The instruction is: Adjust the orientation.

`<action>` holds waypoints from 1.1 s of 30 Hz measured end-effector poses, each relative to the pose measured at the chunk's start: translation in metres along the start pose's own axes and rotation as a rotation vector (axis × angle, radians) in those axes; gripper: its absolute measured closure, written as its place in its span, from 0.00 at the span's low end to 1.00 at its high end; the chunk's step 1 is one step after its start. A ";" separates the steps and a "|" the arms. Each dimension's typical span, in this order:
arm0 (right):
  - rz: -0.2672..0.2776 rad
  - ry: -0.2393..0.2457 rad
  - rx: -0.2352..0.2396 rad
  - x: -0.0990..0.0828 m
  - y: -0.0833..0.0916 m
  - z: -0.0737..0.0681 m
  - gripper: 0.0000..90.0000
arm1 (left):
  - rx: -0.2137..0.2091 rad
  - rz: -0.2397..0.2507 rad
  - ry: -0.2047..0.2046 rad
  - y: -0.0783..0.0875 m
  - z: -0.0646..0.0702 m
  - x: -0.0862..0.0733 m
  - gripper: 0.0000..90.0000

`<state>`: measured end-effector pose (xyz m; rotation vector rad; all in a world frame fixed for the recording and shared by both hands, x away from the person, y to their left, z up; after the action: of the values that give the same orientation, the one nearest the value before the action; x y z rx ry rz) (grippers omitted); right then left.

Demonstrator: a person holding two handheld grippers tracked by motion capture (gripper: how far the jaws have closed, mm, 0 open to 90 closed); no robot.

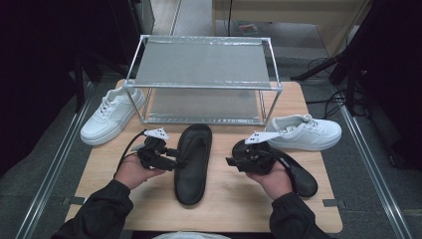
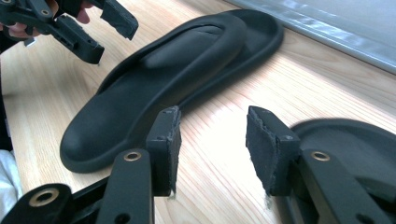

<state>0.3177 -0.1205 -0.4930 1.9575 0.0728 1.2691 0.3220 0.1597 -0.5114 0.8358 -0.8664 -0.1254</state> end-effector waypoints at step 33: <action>-0.003 -0.064 -0.137 -0.057 0.064 0.040 0.61 | -0.015 0.021 0.005 -0.007 -0.009 0.019 0.42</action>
<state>0.2981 -0.2126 -0.5029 1.8775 -0.0420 1.1767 0.3425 0.1519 -0.5079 0.8126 -0.8685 -0.1115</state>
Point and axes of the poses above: each handheld gripper's, and its own axes: y roughly backward along the jaws, x roughly out of its top, z roughly to its right, the point moved 4 cm from there along -y, roughly forward along the jaws, and after that the axes turned 3 degrees about y, right-handed, at the moved point
